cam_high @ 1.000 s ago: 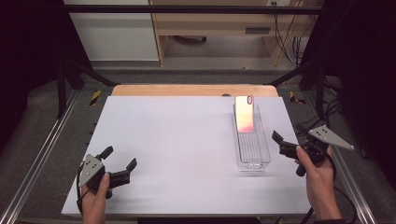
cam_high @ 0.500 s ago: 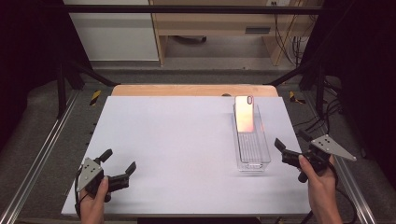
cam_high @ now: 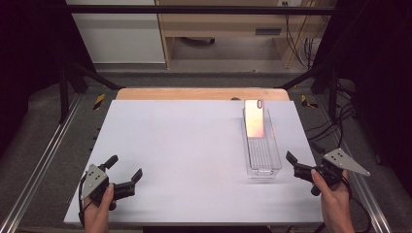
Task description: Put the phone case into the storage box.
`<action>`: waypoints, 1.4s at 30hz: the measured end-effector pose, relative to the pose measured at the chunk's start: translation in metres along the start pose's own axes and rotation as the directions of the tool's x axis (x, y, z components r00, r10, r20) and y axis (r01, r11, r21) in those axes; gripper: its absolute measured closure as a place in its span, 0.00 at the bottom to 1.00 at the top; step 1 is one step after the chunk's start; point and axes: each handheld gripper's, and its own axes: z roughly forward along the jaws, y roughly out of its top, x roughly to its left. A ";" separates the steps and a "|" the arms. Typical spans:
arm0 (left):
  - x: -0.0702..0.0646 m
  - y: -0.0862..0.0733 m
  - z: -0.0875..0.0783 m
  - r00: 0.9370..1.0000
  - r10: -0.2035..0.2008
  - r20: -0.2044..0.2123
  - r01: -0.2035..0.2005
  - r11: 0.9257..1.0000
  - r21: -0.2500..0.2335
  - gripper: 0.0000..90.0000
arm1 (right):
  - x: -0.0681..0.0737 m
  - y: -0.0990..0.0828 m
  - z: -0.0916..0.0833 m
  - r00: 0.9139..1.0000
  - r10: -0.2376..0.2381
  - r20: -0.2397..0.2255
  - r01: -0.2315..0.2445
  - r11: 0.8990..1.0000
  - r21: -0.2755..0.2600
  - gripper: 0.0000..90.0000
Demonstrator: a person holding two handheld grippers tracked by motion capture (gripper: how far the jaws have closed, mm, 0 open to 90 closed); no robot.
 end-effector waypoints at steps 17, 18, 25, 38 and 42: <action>0.001 -0.001 0.001 1.000 -0.003 0.012 0.003 1.000 -0.009 0.01 | 0.001 -0.027 -0.002 1.000 -0.001 -0.027 0.001 1.000 0.007 0.05; 0.001 -0.001 0.002 1.000 -0.006 0.014 0.007 1.000 -0.013 0.01 | 0.002 -0.027 -0.003 0.999 -0.004 -0.032 0.004 1.000 0.005 0.05; -0.001 0.000 0.002 1.000 0.007 0.022 -0.006 1.000 -0.018 0.01 | 0.005 -0.038 -0.006 0.998 -0.001 -0.064 0.001 1.000 -0.010 0.05; -0.005 0.002 0.003 0.999 0.011 0.034 -0.009 0.999 -0.043 0.01 | 0.021 -0.047 0.002 0.990 -0.044 -0.131 0.040 0.998 -0.038 0.04; -0.006 0.002 0.004 0.999 0.020 0.038 -0.018 0.999 -0.051 0.01 | 0.026 -0.050 0.007 0.987 -0.042 -0.154 0.038 0.999 -0.026 0.04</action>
